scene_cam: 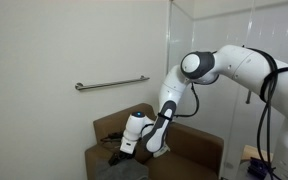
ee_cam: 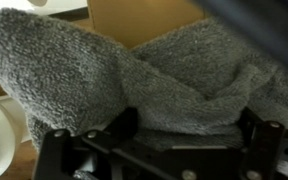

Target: Move the blue and grey towels to the right armrest of the sofa

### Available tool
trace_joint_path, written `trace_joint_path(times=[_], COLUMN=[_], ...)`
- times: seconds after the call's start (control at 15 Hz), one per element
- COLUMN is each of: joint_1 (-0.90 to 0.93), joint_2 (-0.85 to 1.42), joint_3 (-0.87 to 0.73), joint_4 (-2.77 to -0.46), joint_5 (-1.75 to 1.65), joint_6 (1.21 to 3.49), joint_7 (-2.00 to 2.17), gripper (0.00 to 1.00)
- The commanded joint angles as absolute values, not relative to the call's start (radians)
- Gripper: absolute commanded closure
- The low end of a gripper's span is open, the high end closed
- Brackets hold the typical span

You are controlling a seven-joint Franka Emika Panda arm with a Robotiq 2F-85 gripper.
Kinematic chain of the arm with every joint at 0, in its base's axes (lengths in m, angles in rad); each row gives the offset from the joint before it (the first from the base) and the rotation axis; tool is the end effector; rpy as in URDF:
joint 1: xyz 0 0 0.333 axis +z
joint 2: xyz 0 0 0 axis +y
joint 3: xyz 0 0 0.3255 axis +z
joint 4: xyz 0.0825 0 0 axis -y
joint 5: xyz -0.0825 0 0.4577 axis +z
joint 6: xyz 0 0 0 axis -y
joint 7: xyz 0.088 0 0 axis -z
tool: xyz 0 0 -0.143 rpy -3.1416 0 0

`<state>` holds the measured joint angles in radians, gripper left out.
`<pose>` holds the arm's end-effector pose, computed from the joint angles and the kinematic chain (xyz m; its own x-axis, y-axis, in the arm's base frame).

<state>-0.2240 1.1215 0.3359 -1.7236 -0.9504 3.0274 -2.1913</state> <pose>0.6490 0.1462 -0.0943 -0.9599 0.1481 -0.2382 0.0978 0.9727 0.2106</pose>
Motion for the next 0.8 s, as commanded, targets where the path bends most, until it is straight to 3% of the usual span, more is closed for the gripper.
trace_joint_path(times=[0.0,0.2,0.73], joint_1=[-0.229,-0.181,-0.023], joint_2=[1.177,1.162,0.976], joint_3=[0.392,0.346,0.144], joint_4=[-1.679,-1.667,-1.808], joint_5=[-0.95,-0.876,-0.919], joint_6=[2.936,2.934,3.039], joint_7=[-2.308,-2.375,-2.124], gripper=[0.25,0.37,0.88])
